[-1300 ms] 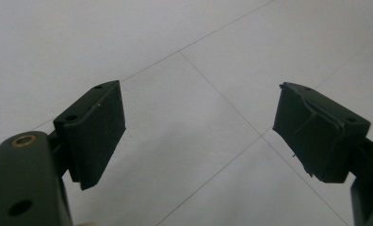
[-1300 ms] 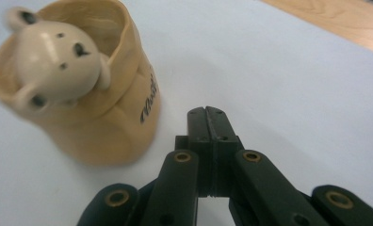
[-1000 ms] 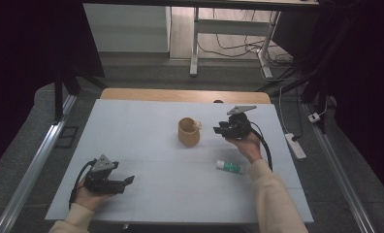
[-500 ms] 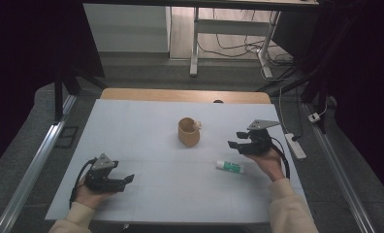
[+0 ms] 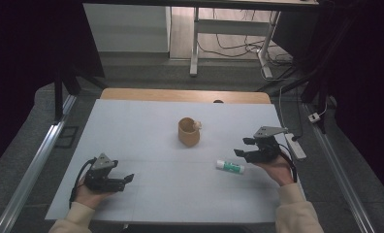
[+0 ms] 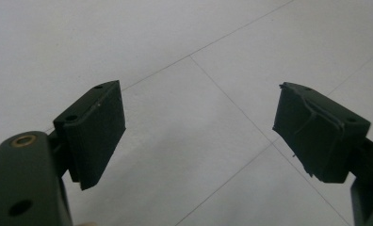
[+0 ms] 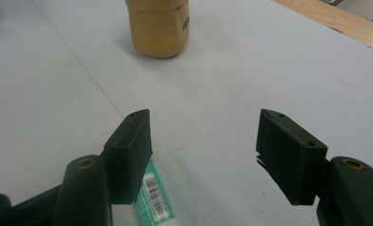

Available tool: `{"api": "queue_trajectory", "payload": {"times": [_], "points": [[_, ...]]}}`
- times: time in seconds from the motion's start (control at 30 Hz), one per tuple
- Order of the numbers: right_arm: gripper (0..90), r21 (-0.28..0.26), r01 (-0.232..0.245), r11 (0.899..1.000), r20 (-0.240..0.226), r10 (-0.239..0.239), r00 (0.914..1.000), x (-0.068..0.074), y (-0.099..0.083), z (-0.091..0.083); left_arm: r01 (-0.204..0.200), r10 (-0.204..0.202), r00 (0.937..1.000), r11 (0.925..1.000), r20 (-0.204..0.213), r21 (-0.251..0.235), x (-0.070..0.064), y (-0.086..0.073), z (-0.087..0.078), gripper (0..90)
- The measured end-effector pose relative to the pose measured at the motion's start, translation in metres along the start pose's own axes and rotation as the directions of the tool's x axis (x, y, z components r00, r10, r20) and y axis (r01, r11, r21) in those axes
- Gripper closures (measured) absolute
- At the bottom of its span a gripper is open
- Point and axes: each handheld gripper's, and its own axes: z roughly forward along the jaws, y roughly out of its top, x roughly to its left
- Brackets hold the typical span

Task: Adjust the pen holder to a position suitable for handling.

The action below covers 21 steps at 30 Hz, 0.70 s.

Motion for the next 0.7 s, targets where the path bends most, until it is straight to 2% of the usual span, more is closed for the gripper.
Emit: {"api": "queue_trajectory", "payload": {"times": [0.43, 0.7], "points": [[35.4, 0.033, 0.022, 0.999, -0.047, -0.02, 0.9987, 0.004, -0.005, -0.008, -0.005, 0.005, 1.0, 1.0, -0.002, 0.004, -0.001, 0.0, 0.0, 16.7], [35.1, 0.085, 0.096, 0.992, -0.093, -0.088, 0.9918, 0.019, 0.006, 0.002, -0.007, 0.007, 1.0, 1.0, -0.003, 0.005, -0.001, 0.0, 0.0, 16.8]]}}
